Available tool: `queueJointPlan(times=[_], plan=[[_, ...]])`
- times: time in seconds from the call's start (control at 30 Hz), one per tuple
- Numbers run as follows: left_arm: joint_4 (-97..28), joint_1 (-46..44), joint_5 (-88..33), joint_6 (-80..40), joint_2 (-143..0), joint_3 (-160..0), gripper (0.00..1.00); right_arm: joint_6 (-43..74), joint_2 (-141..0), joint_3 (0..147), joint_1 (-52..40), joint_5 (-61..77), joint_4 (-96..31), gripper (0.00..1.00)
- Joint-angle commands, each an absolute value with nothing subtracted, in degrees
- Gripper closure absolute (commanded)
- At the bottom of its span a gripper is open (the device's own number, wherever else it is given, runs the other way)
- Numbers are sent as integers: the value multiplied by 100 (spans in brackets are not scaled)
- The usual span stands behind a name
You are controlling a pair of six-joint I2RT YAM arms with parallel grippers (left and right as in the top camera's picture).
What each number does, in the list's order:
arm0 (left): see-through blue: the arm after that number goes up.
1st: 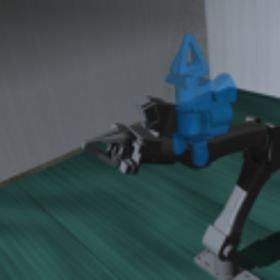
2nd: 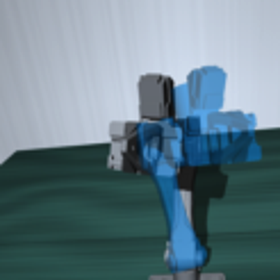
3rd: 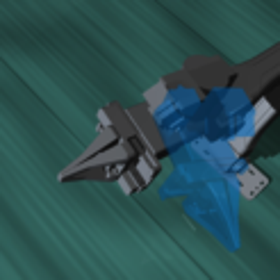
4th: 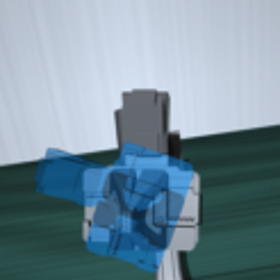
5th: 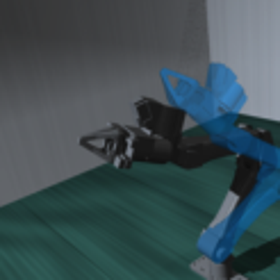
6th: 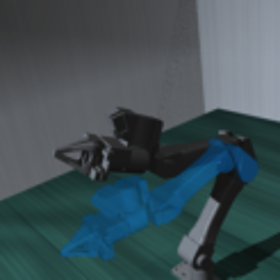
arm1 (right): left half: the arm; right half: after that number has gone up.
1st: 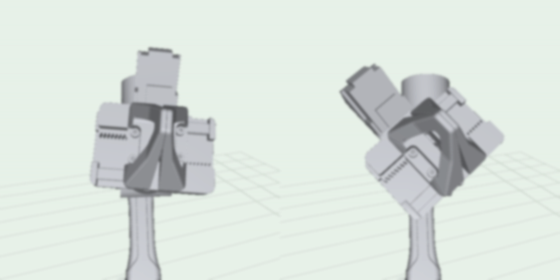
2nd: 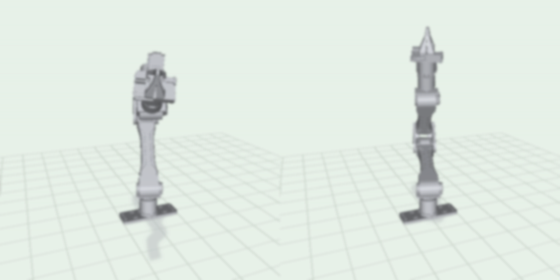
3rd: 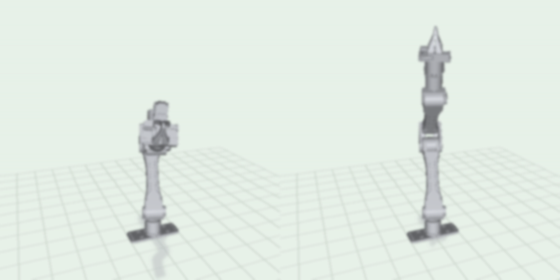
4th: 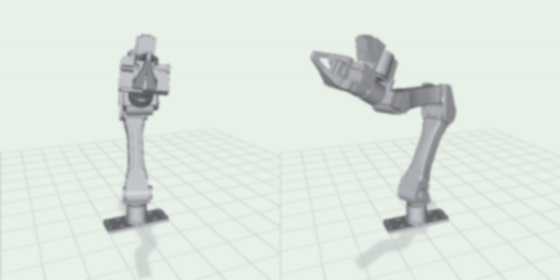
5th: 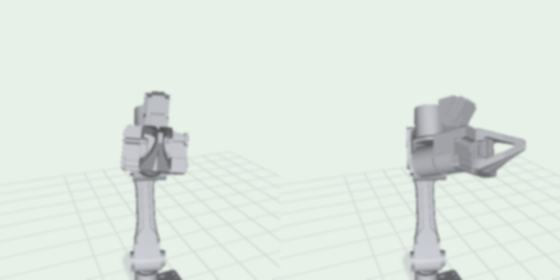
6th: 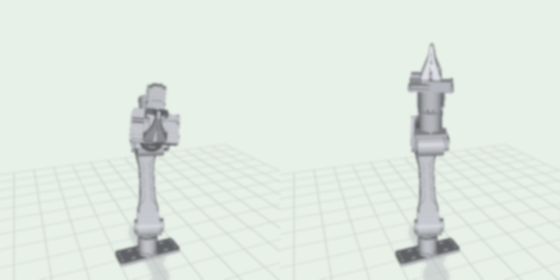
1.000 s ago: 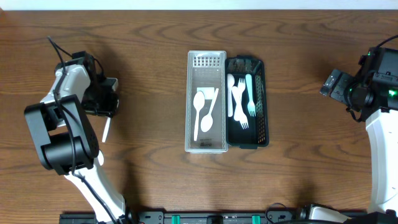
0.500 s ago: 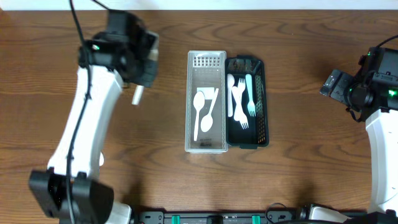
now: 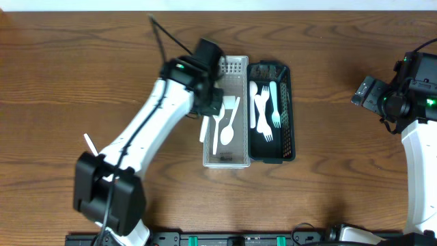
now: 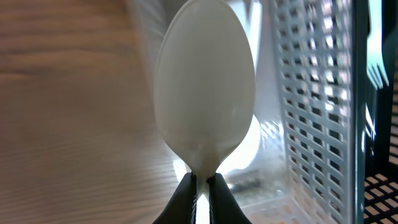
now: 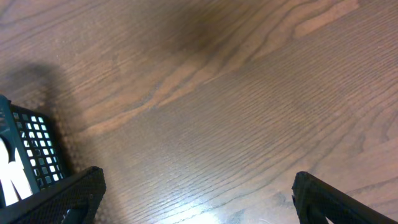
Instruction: Pack container
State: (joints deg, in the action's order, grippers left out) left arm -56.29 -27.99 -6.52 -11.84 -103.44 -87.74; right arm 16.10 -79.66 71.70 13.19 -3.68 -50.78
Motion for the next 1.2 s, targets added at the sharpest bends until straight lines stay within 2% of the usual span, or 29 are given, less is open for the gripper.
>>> queueJointPlan(times=[0.0,0.03,0.13,0.33,0.5,0.57,0.9,1.0,1.17], plan=[[-5579,-2987,-705,-1426,-10497,-8790,94,1603,-7990,7144,1345,-405,-5081,1],[-5561,-3004,-696,-1490,-10549,-8790,92,1603,-7990,7144,1345,-405,-5081,1],[-5544,-3013,-696,-1756,-10713,-8790,68,1603,-7990,7144,1345,-405,-5081,1],[-5736,-2764,-683,-1245,-10473,-9107,65,1603,-7990,7144,1345,-408,-5081,1],[-6377,-2025,-207,-943,-9786,-9721,36,1603,-7990,7144,1345,-408,-5081,1],[-6521,-1623,25,-934,-9489,-9765,29,1603,-7990,7144,1345,-408,-5081,1],[-7153,996,134,-794,-9216,-9550,28,1605,-7990,7144,1345,-408,-5072,1],[-7094,1522,132,-797,-9421,-9332,29,1603,-7990,7144,1345,-408,-5054,1],[-7070,1907,71,-794,-9955,-9035,29,1605,-7990,7144,1343,-408,-5057,1]])
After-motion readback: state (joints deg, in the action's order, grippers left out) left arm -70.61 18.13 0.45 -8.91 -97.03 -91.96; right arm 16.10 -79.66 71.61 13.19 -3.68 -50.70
